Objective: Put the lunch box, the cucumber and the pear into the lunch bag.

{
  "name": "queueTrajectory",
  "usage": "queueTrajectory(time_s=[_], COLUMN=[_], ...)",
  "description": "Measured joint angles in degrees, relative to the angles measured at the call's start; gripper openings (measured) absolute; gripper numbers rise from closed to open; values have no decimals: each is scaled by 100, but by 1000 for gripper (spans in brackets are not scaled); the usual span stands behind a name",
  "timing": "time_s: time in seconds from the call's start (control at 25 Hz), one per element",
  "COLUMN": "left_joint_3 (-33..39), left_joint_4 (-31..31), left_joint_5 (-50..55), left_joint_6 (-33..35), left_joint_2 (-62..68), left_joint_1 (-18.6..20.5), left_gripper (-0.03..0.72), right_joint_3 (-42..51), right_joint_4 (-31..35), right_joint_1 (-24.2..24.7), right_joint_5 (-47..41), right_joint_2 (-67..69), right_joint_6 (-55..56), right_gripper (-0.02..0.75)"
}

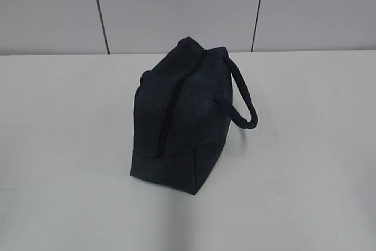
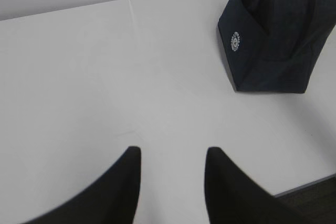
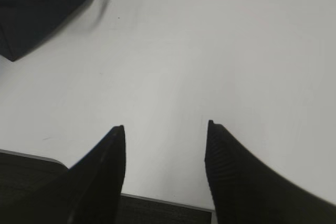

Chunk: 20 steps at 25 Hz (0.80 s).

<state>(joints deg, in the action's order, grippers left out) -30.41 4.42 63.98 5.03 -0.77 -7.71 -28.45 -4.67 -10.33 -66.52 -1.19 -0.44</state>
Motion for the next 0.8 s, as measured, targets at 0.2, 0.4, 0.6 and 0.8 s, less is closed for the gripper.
queueTrajectory(time_s=[0.2,0.4,0.6,0.8], left_joint_3=[0,0,0,0], left_joint_4=[0,0,0,4], left_joint_5=[0,0,0,-1], left_joint_6=[0,0,0,0], left_joint_2=[0,0,0,-2], left_joint_1=[0,0,0,72], left_gripper=[234,234,234,234], right_joint_3=[9,9,9,9], right_joint_4=[9,9,9,23], right_joint_1=[0,0,0,125], right_joint_5=[8,22,22,44], right_joint_2=[0,0,0,0], right_joint_6=[44,44,44,44], right_gripper=[391,391,391,391])
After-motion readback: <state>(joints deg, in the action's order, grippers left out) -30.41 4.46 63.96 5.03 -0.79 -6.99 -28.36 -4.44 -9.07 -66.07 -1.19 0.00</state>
